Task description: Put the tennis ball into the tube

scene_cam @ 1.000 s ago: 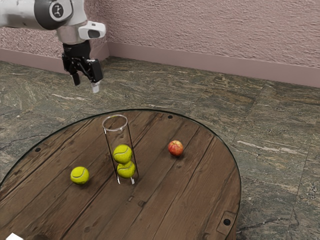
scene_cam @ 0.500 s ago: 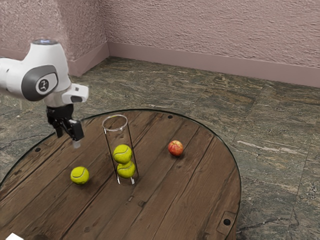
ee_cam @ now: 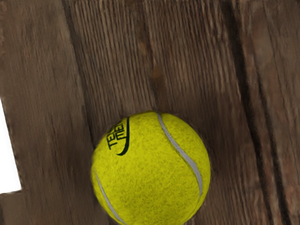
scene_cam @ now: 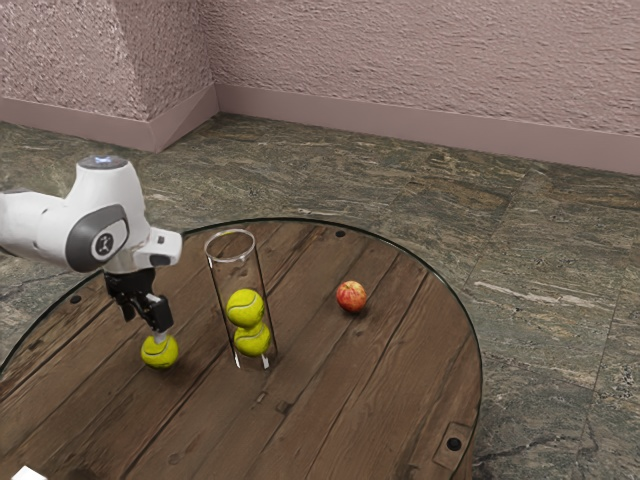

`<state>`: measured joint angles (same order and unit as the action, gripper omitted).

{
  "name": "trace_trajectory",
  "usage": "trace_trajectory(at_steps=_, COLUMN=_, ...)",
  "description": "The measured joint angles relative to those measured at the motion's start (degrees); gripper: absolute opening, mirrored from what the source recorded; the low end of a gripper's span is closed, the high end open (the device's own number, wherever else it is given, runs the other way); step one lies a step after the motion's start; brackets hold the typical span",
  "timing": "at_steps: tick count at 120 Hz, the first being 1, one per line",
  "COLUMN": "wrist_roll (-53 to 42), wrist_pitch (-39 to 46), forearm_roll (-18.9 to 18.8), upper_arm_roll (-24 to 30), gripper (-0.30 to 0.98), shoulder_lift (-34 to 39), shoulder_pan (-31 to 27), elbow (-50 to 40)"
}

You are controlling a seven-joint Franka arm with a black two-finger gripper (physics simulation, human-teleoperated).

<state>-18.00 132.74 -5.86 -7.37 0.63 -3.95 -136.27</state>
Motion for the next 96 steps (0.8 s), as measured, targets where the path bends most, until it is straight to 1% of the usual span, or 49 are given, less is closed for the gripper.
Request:
trace_trajectory(at_steps=20, wrist_roll=-0.6, wrist_pitch=3.2, forearm_roll=0.7, upper_arm_roll=0.0, gripper=0.69, shoulder_lift=-3.7, shoulder_pan=-1.8, elbow=0.5)
trace_trajectory(at_steps=48, wrist_roll=-1.2, wrist_pitch=5.3, forearm_roll=4.1, upper_arm_roll=0.1, gripper=0.69, shoulder_lift=-6.6, shoulder_pan=-0.6, elbow=0.7)
trace_trajectory(at_steps=79, wrist_roll=-1.7, wrist_pitch=7.7, forearm_roll=5.2, upper_arm_roll=0.1, gripper=0.68, shoulder_lift=-10.0, shoulder_pan=-0.7, elbow=0.7)
trace_trajectory(at_steps=85, wrist_roll=-1.8, wrist_pitch=8.0, forearm_roll=5.3, upper_arm_roll=0.1, gripper=0.62, shoulder_lift=-10.1, shoulder_pan=-0.7, elbow=0.7)
trace_trajectory(at_steps=96, wrist_roll=-1.9, wrist_pitch=8.4, forearm_roll=5.5, upper_arm_roll=0.1, gripper=0.42, shoulder_lift=-10.1, shoulder_pan=-0.7, elbow=0.7)
